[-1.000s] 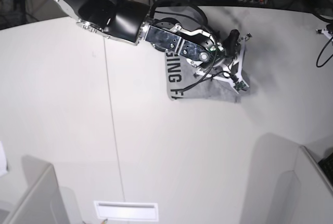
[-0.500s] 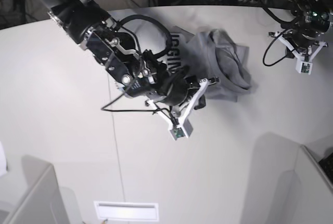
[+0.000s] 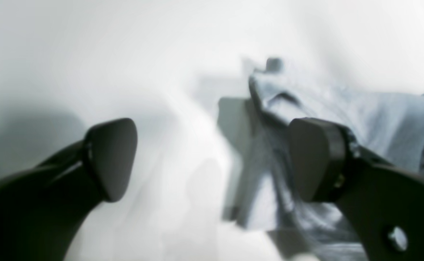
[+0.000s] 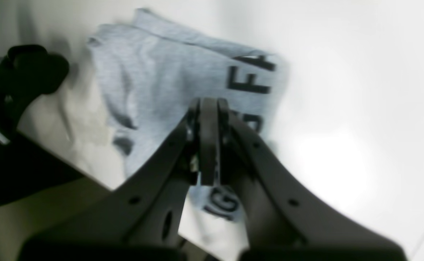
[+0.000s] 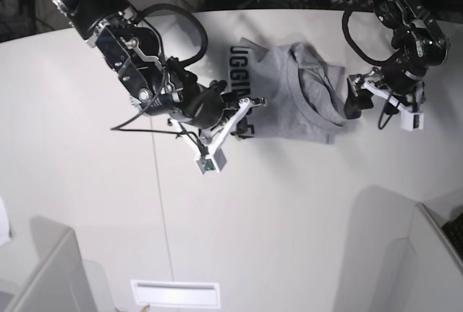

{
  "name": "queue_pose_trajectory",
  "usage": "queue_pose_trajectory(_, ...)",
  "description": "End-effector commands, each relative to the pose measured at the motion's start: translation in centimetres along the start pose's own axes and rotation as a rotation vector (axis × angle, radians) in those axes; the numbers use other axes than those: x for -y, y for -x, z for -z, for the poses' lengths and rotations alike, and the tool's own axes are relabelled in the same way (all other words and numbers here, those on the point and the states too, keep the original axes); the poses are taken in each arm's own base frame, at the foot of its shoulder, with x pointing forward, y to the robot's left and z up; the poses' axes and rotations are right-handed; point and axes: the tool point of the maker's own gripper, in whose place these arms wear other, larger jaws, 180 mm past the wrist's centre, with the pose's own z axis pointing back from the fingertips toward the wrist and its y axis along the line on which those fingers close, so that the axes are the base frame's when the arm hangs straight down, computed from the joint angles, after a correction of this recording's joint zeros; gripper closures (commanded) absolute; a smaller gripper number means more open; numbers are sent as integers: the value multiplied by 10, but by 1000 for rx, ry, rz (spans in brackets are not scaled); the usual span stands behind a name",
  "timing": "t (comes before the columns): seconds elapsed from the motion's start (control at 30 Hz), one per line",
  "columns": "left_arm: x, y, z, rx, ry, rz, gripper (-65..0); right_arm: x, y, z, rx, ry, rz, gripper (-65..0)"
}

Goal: Fold the T-shirt properly
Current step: 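Tuck the bundle edges inward with both grippers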

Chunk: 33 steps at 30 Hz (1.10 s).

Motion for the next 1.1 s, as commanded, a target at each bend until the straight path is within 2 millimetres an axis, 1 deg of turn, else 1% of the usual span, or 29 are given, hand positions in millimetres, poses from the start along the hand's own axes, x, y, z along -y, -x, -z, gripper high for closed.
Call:
queue_pose_trajectory(0.0, 11, -15, 4, 53, 50, -8, -609, 4, -14, -4, 48, 13, -14, 0)
queue_pose_trajectory(0.07, 20, -12, 14, 45, 106, -52, -601, 5, -9, -3, 36, 15, -12, 0)
queue_pose_trajectory(0.17, 23, -8, 21, 41, 143, -93, -601, 6, 5, -2, 8, 15, 2, 0)
queue_pose_trajectory(0.27, 27, -21, 29, 61, 163, -102, -601, 9, 10, 1, -7, 22, 6, 0)
queue_pose_trajectory(0.33, 36, -23, 37, 53, 191, -98, -601, 9, 13, 2, -16, 24, 8, 0)
queue_pose_trajectory(0.43, 45, -16, 48, 7, 198, -167, -599, 2, 27, 8, -56, 12, -15, 0)
queue_pose_trajectory(0.53, 54, -14, 52, -14, 213, -160, -594, -5, 36, 13, -55, 0, -40, 0)
queue_pose_trajectory(0.57, 55, -13, 53, -19, 214, -165, -574, -3, 38, 16, -56, 7, -40, 0)
queue_pose_trajectory(0.6, 55, -16, 54, -16, 214, -158, -538, -1, 37, 19, -48, 15, -36, 0)
queue_pose_trajectory(0.67, 57, -24, 54, 0, 219, -149, -415, 6, 38, 23, -41, 33, -33, 0)
queue_pose_trajectory(0.7, 56, -23, 55, -4, 217, -152, -355, 9, 40, 26, -47, 42, -30, 0)
queue_pose_trajectory(0.77, 47, -28, 51, -4, 196, -125, -216, 13, 44, 33, -58, 50, -32, 0)
queue_pose_trajectory(0.83, 40, -31, 48, -3, 181, -107, -109, 14, 46, 38, -52, 48, -40, 0)
queue_pose_trajectory(0.87, 38, -29, 47, -9, 176, -106, -58, 18, 47, 40, -50, 57, -37, 0)
queue_pose_trajectory(0.9, 34, -30, 47, -10, 169, -101, -18, 22, 48, 43, -53, 68, -36, 0)
queue_pose_trajectory(0.93, 32, -35, 49, -10, 168, -94, 0, 28, 49, 46, -59, 83, -33, 0)
queue_pose_trajectory(1.0, 40, -39, 58, -36, 184, -82, 0, 36, 45, 50, -59, 107, -38, 0)
queue_pose_trajectory(1.07, 38, -41, 64, -67, 172, -100, 0, 43, 47, 53, -70, 125, -36, 0)
